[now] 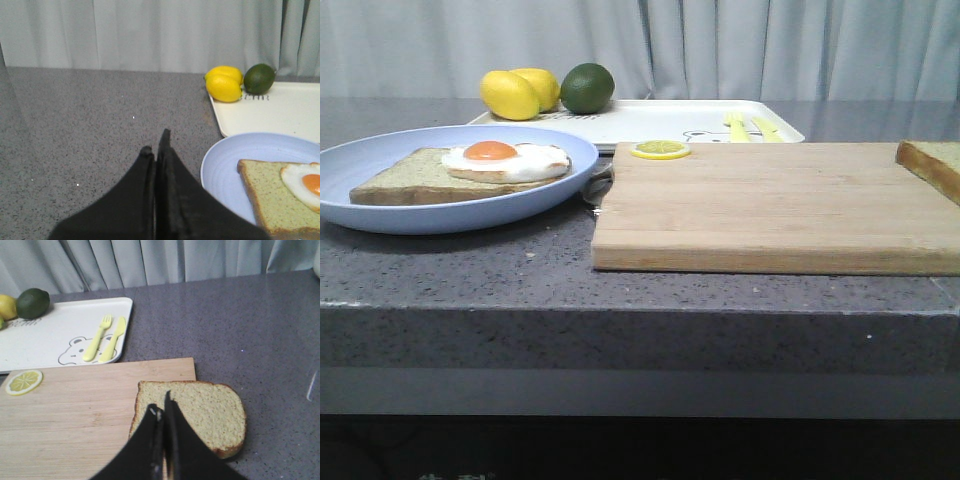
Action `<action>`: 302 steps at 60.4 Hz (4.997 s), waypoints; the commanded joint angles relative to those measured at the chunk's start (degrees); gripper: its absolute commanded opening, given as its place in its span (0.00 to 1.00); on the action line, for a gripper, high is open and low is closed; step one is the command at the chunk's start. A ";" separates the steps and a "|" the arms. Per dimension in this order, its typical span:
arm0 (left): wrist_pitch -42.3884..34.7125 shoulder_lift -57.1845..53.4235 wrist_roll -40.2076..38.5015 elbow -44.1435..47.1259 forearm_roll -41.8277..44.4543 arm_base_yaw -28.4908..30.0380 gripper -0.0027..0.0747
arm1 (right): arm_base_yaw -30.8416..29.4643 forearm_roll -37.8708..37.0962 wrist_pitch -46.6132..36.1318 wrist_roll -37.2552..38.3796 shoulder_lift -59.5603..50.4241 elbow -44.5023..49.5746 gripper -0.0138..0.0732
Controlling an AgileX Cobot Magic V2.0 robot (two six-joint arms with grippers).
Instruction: Place bread and move sandwich to tray
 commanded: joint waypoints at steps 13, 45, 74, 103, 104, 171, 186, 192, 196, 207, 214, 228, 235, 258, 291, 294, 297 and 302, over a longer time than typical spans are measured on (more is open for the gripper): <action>-6.08 3.22 -0.23 -3.49 -0.13 -0.04 0.03 | -0.01 -0.78 -4.20 -0.29 4.79 -2.82 0.26; -6.94 3.37 -0.23 -3.49 -0.13 -0.04 0.81 | -0.06 0.01 6.11 -0.29 10.90 -8.51 0.90; -7.03 3.37 -0.23 -3.49 -0.13 -0.04 0.81 | -16.56 4.10 20.20 0.12 41.08 -27.00 0.90; -7.03 3.37 -0.23 -3.49 -0.13 -0.04 0.81 | -24.51 25.37 28.37 -21.17 56.99 -34.01 0.90; -7.03 3.37 -0.23 -3.49 -0.13 -0.04 0.81 | -24.73 25.71 28.52 -21.54 57.34 -34.04 0.90; -7.03 3.37 -0.23 -3.49 -0.13 -0.04 0.81 | -25.37 44.79 38.28 -29.21 53.87 -34.81 0.09; -7.03 3.37 -0.23 -3.49 -0.13 -0.04 0.81 | -22.88 64.76 46.67 -29.26 48.85 -34.81 0.09; -7.03 3.37 -0.23 -3.49 -0.13 -0.04 0.81 | -17.25 70.83 45.49 -29.31 48.74 -34.70 0.09; -7.03 3.37 -0.23 -3.49 -0.13 -0.04 0.81 | -11.68 73.68 40.86 -29.31 48.74 -34.16 0.09; -7.03 3.37 -0.23 -3.49 -0.13 -0.04 0.81 | 6.28 78.77 21.17 -29.31 49.41 -32.82 0.09; -7.03 3.37 -0.23 -3.49 -0.13 -0.04 0.81 | 18.25 82.37 10.01 -29.46 52.29 -33.07 0.09; -7.03 3.37 -0.23 -3.49 -0.13 -0.04 0.81 | 30.06 85.00 1.51 -29.46 61.05 -36.73 0.09; -7.03 3.37 -0.23 -3.49 -0.13 -0.04 0.81 | 32.37 85.15 1.36 -29.46 65.93 -40.40 0.10; -7.03 3.37 -0.23 -3.49 -0.13 -0.04 0.81 | 32.68 84.92 2.02 -29.46 71.02 -41.67 0.28; -7.03 3.37 -0.23 -3.49 -0.13 -0.04 0.81 | 32.32 81.95 0.47 -29.46 71.56 -41.20 0.33; -7.03 3.37 -0.23 -3.49 -0.13 -0.04 0.81 | 32.32 81.96 0.47 -29.46 71.56 -41.20 0.34; -7.03 3.37 -0.23 -3.49 -0.13 -0.04 0.81 | 32.32 81.94 0.47 -29.46 71.56 -41.20 0.38; -7.03 3.37 -0.23 -3.49 -0.13 -0.04 0.81 | 32.25 81.83 0.53 -29.46 71.56 -41.20 0.49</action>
